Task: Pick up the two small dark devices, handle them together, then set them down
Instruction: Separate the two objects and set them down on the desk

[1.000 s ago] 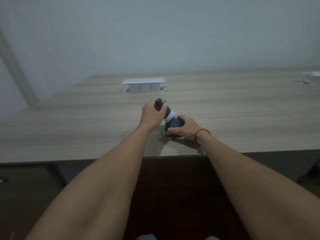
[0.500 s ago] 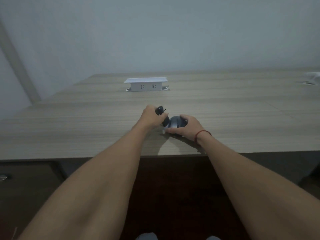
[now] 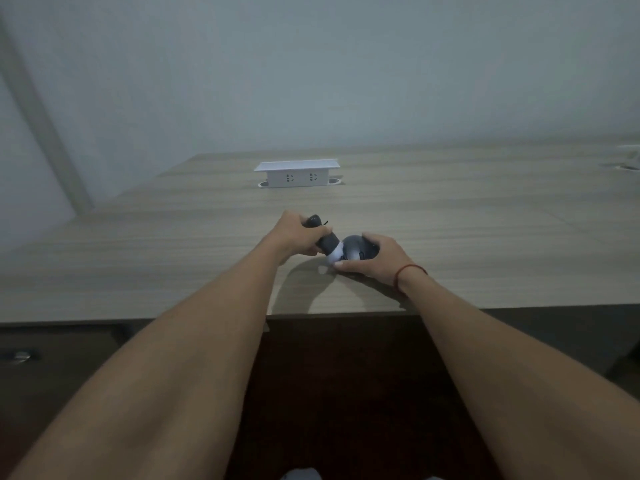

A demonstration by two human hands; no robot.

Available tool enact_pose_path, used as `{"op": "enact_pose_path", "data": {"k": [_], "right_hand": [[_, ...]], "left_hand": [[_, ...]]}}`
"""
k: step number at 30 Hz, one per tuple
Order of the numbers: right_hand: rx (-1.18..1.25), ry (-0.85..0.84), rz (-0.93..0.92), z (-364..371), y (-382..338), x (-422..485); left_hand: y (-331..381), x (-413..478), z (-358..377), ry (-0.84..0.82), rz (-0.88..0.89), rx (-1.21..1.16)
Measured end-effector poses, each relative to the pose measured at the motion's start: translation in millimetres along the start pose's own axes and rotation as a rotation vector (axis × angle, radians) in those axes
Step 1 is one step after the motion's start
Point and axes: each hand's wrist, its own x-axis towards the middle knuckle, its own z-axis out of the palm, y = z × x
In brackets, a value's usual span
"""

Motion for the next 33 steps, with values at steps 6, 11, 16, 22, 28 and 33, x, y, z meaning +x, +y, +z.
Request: {"op": "enact_pose_path", "data": {"k": [6,11,16,22,28,33], "right_hand": [[-0.021,-0.008,0.006,-4.8,0.0,2.4],[-0.071,-0.012,0.01,-25.1,-1.6,5.4],[-0.111,-0.003,0.024,-33.7,-4.9,1.2],[-0.081,0.258,0.11,-26.8,-11.9,-11.2],[-0.414,0.232,0.18,-0.8,-28.0,-20.5],[-0.274,0.069,0.148,-4.1,-33.5,-12.0]], "left_hand": [[-28.2,-5.1,12.9,0.282,0.032,0.047],[-38.0,-7.5,6.3,0.404,-0.058,0.231],[-45.8,-12.8,4.6,0.298,-0.107,0.474],[-41.7,-22.2,2.1,0.437,-0.062,0.647],[-53.1,-25.0,3.5,0.365,0.131,0.672],[-55.4,-24.3,5.8,0.231,0.098,0.606]]}}
